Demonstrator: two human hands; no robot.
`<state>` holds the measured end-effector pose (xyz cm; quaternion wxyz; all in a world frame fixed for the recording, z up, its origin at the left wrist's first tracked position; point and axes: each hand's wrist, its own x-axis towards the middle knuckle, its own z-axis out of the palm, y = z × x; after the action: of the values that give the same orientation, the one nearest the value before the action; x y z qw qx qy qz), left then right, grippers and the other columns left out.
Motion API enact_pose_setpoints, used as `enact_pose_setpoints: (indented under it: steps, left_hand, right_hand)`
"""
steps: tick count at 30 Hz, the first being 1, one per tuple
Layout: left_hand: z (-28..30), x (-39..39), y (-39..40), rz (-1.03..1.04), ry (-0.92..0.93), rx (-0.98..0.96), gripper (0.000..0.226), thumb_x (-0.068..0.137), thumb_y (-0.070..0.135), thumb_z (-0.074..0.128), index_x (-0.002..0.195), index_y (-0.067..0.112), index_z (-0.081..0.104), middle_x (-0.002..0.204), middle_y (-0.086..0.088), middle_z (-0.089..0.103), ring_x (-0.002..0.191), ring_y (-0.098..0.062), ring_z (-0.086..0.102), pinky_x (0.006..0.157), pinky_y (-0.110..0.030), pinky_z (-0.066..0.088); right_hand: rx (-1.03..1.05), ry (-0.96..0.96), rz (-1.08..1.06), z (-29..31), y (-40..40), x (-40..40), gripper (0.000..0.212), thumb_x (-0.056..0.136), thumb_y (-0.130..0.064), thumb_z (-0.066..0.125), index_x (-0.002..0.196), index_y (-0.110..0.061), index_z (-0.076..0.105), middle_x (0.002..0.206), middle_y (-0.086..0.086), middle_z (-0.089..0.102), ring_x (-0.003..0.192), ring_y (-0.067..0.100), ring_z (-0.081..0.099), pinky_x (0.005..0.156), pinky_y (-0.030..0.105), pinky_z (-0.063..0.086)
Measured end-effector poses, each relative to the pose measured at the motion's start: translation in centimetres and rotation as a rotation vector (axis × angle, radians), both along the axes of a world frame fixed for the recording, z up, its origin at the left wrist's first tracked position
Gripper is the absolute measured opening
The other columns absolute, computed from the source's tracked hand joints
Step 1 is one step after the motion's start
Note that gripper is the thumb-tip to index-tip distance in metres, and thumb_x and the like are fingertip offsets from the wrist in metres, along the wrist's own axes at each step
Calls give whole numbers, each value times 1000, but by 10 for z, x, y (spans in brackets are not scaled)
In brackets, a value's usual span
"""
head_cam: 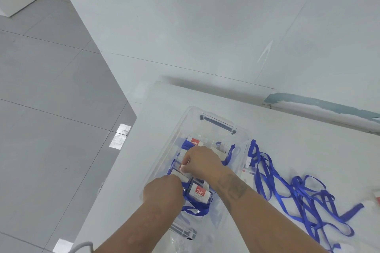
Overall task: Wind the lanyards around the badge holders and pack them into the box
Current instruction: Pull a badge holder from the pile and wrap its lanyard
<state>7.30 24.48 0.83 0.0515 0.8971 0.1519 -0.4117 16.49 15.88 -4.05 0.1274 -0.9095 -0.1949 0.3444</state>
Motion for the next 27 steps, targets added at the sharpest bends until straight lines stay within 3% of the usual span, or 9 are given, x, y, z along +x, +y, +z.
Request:
enact_pose_setpoints:
  steps: [8, 14, 22, 27]
  left_hand:
    - [5, -3, 2, 5, -83, -35, 38, 93, 25, 64, 128, 21, 52, 121, 0, 61, 111, -17, 59, 95, -29, 50]
    - [13, -6, -2, 8, -179, -69, 37, 94, 29, 62, 129, 24, 50, 122, 2, 62, 109, -16, 61, 93, -29, 53]
    - [26, -23, -23, -54, -344, -276, 26, 95, 46, 47, 107, 31, 65, 104, 11, 69, 93, -8, 63, 81, -24, 52]
    - [34, -27, -41, 10, -505, -373, 20, 95, 47, 47, 101, 35, 62, 97, 17, 67, 89, -2, 62, 83, -24, 55]
  right_hand:
    - [22, -29, -37, 23, -20, 7, 33, 84, -40, 72, 113, -25, 71, 110, -4, 70, 97, 16, 65, 89, 34, 54]
    - [54, -70, -83, 54, -41, 8, 26, 86, -34, 69, 111, -26, 72, 110, -7, 70, 96, 13, 64, 88, 32, 54]
    - [219, -223, -265, 97, -86, -6, 19, 93, -38, 58, 107, -33, 71, 98, -16, 70, 85, 3, 62, 77, 18, 47]
    - [312, -288, -384, 116, -112, -18, 13, 91, -40, 59, 96, -36, 71, 86, -21, 70, 77, -1, 64, 75, 22, 54]
